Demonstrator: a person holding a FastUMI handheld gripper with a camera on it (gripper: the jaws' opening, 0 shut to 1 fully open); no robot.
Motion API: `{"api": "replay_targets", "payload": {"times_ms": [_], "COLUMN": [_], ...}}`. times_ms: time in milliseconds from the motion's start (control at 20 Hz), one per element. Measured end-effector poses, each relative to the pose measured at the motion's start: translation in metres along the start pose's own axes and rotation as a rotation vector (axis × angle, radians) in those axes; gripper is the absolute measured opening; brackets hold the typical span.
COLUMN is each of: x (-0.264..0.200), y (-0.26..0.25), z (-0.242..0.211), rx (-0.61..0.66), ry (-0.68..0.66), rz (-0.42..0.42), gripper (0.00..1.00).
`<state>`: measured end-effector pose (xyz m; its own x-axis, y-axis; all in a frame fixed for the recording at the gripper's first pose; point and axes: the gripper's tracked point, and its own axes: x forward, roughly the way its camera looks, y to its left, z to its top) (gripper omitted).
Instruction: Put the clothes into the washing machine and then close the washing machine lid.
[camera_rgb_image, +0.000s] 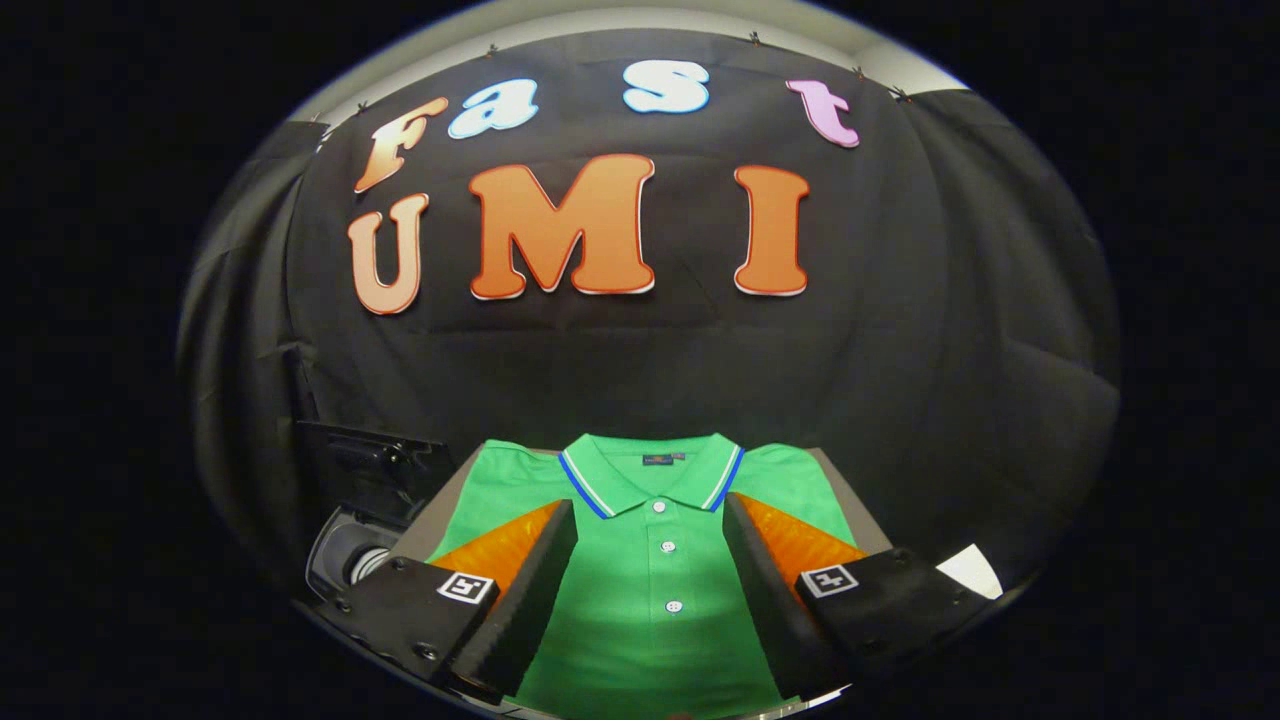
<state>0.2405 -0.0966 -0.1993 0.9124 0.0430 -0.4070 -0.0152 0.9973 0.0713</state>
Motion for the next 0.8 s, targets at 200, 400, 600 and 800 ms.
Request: {"api": "replay_targets", "payload": {"times_ms": [200,400,600,800], "x": [0.027,0.036,0.039,0.039], "y": [-0.008,-0.006,-0.006,-0.006], "z": [-0.023,-0.051,-0.049,-0.046], "rx": [-0.013,0.016,0.034,0.035], "ry": [0.092,0.216,0.240,0.252], "rz": [-0.017,-0.002,-0.016,-0.015], "gripper": [0.96,0.96,0.97,0.97]}}
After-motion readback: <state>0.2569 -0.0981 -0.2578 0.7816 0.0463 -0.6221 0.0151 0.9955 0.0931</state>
